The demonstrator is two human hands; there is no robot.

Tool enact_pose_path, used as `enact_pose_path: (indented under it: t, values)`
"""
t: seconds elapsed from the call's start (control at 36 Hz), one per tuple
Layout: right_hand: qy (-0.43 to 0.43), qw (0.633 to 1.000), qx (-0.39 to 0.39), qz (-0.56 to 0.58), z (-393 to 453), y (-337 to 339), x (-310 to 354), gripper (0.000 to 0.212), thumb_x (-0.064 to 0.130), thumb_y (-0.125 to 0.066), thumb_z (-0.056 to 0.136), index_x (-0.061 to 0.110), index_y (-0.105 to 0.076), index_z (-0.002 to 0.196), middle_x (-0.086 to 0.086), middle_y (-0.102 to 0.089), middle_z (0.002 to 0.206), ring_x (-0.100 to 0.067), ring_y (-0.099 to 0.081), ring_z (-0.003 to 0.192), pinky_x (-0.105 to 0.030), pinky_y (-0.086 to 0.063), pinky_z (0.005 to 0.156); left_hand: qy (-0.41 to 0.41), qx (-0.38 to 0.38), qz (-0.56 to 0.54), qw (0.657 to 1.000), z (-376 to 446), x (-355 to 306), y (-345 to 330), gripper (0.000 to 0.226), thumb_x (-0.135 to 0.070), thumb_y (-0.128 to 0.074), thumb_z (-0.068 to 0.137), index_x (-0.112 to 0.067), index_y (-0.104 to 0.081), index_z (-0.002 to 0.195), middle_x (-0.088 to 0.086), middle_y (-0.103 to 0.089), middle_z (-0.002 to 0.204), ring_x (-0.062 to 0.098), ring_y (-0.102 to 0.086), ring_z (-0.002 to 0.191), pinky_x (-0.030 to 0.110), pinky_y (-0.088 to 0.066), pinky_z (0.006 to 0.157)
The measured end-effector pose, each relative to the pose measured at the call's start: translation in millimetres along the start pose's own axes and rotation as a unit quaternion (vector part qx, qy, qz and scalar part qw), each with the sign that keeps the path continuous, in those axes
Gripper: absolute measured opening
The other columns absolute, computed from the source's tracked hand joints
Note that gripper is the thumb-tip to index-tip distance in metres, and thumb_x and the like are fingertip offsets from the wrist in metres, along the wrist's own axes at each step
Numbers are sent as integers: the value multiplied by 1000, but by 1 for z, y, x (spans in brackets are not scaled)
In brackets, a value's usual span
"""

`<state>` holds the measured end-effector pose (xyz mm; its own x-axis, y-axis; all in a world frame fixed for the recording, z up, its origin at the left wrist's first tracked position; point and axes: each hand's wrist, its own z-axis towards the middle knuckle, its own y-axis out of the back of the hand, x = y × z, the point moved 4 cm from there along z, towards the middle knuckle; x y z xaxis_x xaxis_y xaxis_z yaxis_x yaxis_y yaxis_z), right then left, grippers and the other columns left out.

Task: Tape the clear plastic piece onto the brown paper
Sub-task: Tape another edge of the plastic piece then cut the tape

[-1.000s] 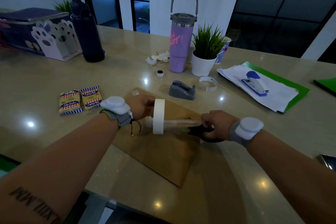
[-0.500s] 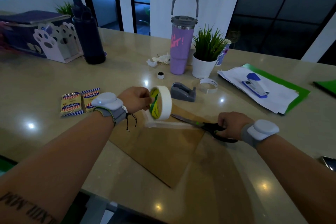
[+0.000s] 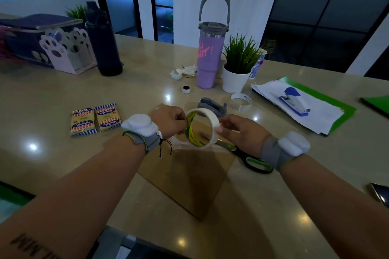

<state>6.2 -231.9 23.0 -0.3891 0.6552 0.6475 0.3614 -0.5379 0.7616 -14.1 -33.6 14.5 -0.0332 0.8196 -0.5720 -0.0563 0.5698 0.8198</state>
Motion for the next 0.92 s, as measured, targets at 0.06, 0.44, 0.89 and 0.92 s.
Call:
enact_pose_path:
  t: [0.06,0.44,0.89,0.92]
  values:
    - [3,1000,-6,18,2,-3,8,44,43,-58,83,19,-55,120,7,-59,102,-9,-54,98,-22,-38,86,3,-14,-1,1000,-1,2,0,31,-23,-57,84,-28,-48,55,-13,-57,57,3,-51,56,19,-35,53]
    - [13,997,-62,38,10,8,10,15,24,-68,81,20,-57,91,-3,-64,89,-20,-60,84,-31,-45,76,22,73,105,992,-20,31,-15,36,-29,-44,93,-18,-53,127,2,-55,134,23,-50,123,29,-36,102]
    - [-100,948,-36,-301,25,20,-64,38,29,-52,88,21,-49,125,-12,-63,121,-34,-59,107,-34,-45,88,-41,171,253,951,-54,31,-51,53,-46,-35,93,-25,-32,141,-6,-31,151,21,-40,132,37,-41,105]
    - [-103,944,-35,-312,26,19,-67,39,28,-51,88,23,-48,127,-12,-63,122,-34,-59,108,-34,-45,89,-39,170,265,948,-55,28,-51,53,-46,-35,92,-25,-33,141,-4,-35,148,22,-42,129,39,-43,103]
